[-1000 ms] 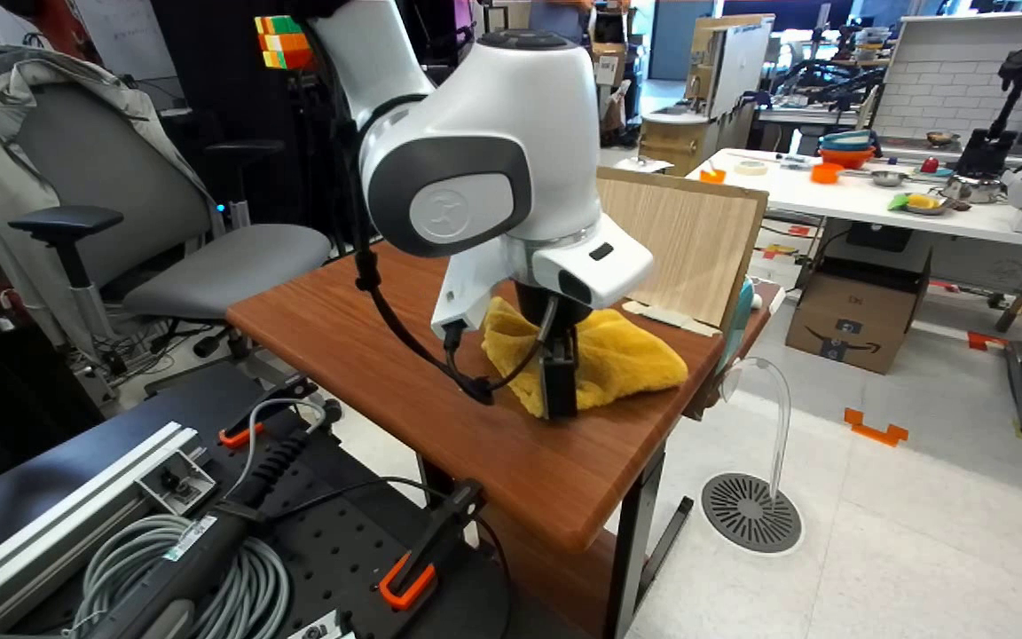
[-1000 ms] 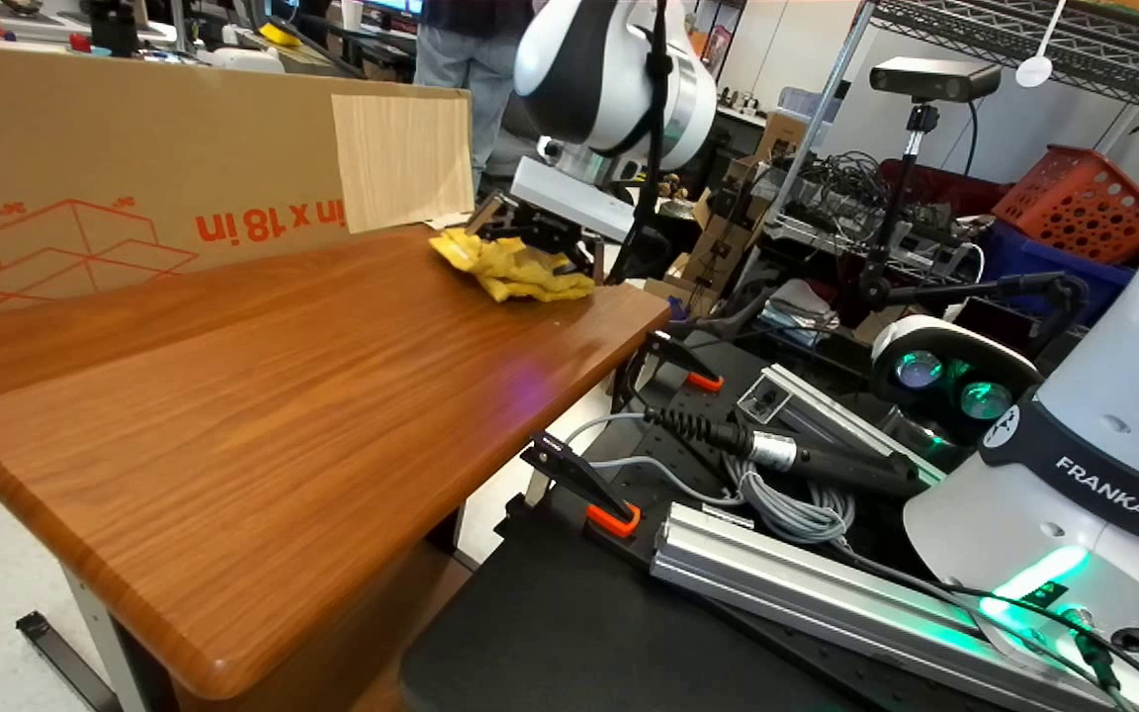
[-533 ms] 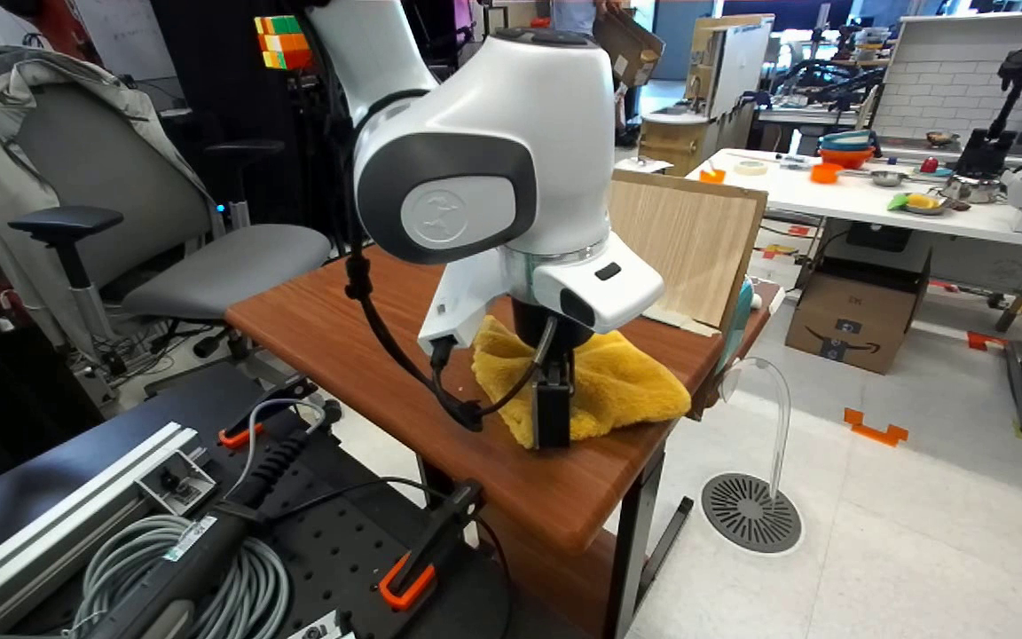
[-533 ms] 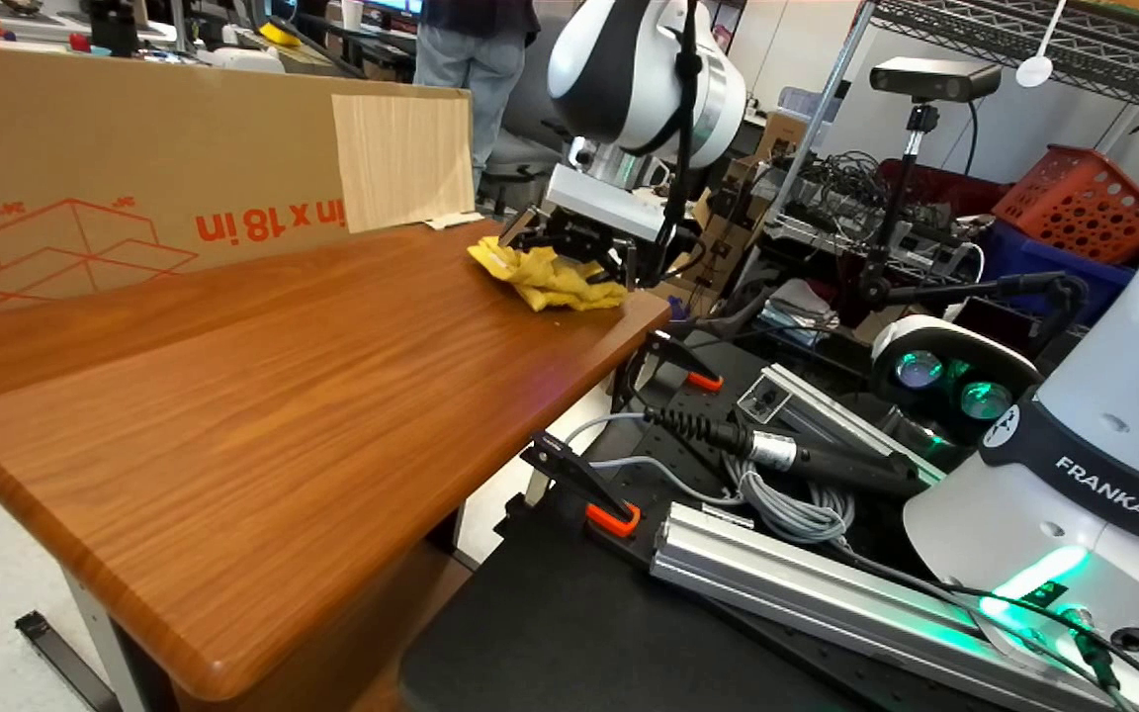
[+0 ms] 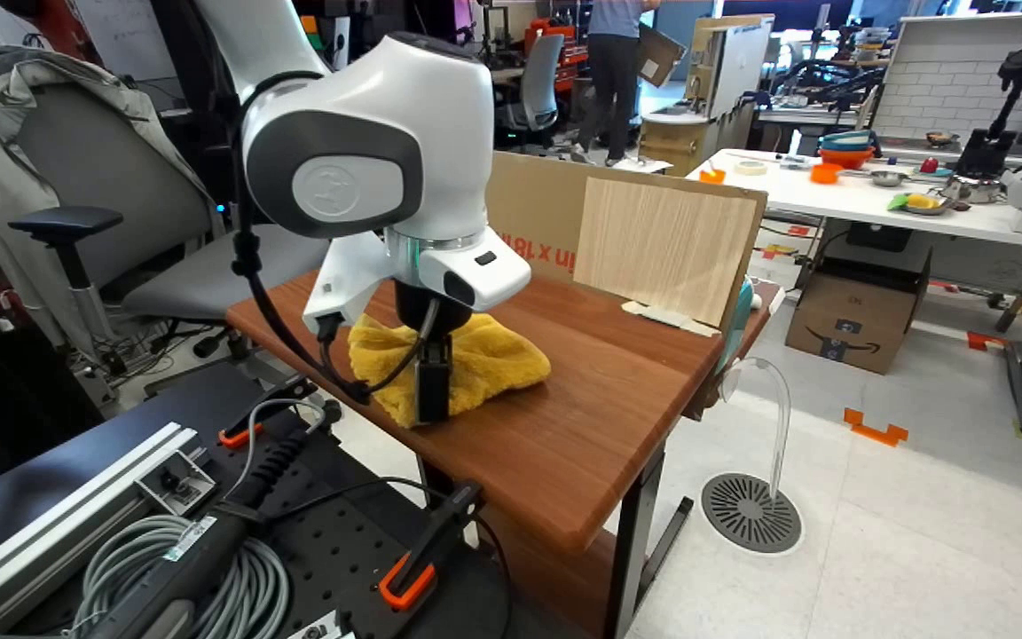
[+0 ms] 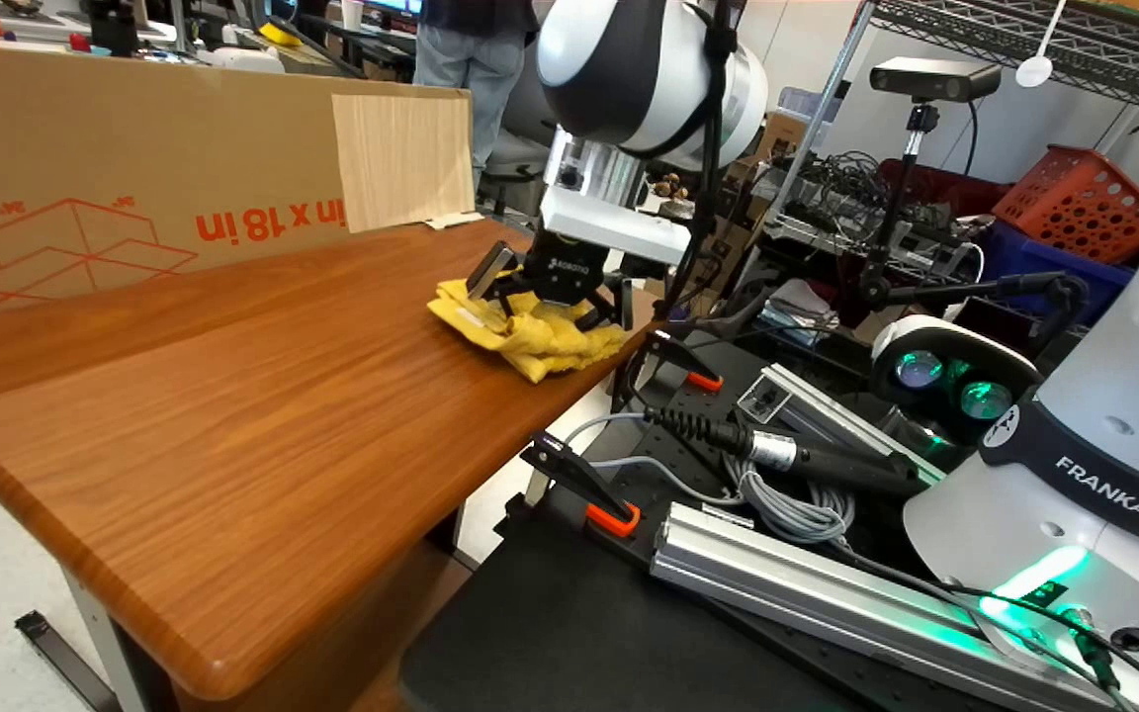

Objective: Wipe the top of the table with the yellow towel

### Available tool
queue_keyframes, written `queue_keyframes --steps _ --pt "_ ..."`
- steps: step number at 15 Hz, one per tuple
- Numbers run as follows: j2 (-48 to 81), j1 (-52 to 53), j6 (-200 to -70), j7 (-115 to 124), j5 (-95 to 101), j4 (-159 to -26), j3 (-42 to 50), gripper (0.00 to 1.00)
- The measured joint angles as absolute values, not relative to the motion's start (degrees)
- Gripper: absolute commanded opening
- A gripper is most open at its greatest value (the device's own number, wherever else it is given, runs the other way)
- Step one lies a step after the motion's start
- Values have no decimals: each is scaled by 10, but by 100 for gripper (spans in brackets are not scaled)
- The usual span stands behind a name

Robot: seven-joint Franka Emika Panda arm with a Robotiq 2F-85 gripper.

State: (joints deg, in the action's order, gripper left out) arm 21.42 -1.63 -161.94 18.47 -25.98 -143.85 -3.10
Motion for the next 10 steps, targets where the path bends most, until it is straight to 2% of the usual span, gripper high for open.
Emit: queue_keyframes --steps 10 --pt "247 78 -1572 161 -210 -1376 -110 100"
